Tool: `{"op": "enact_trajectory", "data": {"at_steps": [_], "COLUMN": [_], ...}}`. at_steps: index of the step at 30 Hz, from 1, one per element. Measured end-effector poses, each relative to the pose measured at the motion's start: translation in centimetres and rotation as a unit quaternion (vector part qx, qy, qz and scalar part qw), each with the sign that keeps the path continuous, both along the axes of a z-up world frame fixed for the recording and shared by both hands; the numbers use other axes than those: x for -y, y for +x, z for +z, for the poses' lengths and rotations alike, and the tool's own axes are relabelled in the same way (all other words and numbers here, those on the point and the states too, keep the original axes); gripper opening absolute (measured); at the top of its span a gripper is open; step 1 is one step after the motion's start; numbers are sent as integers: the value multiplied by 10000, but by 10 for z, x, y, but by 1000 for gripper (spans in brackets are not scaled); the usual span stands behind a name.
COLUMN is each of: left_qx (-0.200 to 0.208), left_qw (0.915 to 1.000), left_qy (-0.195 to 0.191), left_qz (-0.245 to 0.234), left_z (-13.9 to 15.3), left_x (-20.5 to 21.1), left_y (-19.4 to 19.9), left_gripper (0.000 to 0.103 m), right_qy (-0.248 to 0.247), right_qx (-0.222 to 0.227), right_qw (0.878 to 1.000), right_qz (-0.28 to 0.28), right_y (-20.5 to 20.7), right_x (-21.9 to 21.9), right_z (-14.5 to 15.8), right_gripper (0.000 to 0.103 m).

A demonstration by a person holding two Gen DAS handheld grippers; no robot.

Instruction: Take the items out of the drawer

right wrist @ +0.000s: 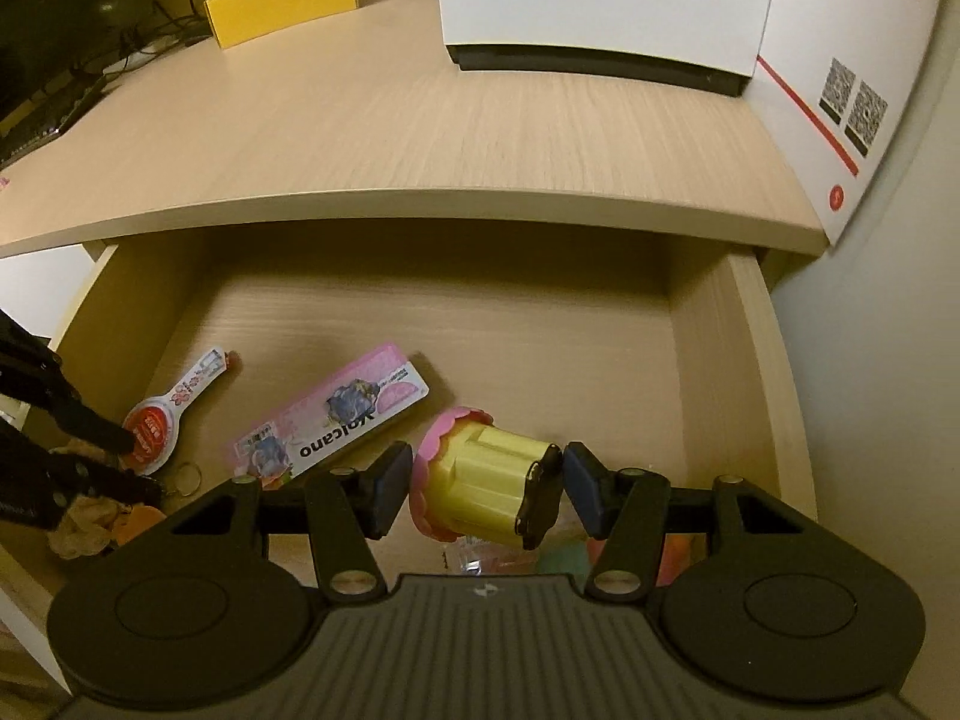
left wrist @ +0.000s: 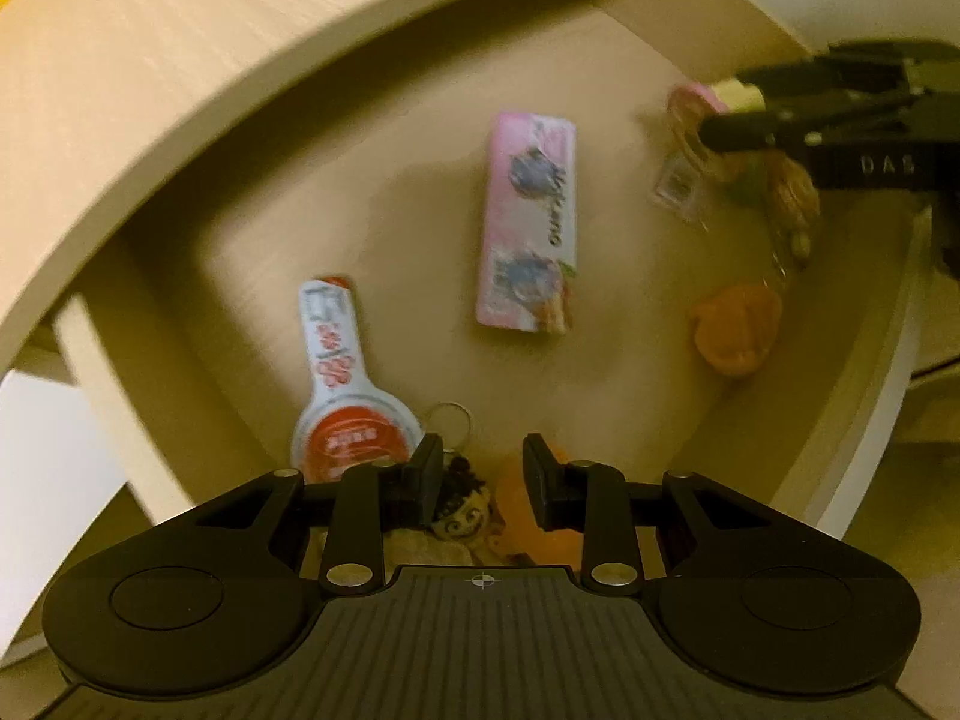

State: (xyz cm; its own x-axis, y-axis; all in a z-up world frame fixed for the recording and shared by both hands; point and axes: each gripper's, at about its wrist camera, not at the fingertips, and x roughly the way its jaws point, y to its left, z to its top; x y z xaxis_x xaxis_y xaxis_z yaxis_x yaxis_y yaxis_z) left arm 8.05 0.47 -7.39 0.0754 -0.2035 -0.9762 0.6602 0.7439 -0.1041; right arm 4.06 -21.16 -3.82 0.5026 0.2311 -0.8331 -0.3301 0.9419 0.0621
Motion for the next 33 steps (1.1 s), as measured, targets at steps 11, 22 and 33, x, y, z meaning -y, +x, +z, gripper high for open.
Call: {"op": "enact_trajectory", "data": {"at_steps": [11,22,33], "left_qx": [-881,-256,1620], "left_qw": [9916,9964,9479], "left_qy": [-85,-519,-2316], "left_qz": [-940,-624,1470], "left_z": [-40,-13,94], "left_x": [18,3,-37], "left_y": [-1,-16,53], "left_gripper": [26,10,10], "right_qy": [-21,-185,179], "right_qx": [-132,-76,891], "right_qw": [9998,9996,9949], "right_qz": [141,220,427], "right_y": [-11,-24,31], "right_x": [3,4,-37], "right_z": [-3,9,87], "right_gripper": [56,56,47]}}
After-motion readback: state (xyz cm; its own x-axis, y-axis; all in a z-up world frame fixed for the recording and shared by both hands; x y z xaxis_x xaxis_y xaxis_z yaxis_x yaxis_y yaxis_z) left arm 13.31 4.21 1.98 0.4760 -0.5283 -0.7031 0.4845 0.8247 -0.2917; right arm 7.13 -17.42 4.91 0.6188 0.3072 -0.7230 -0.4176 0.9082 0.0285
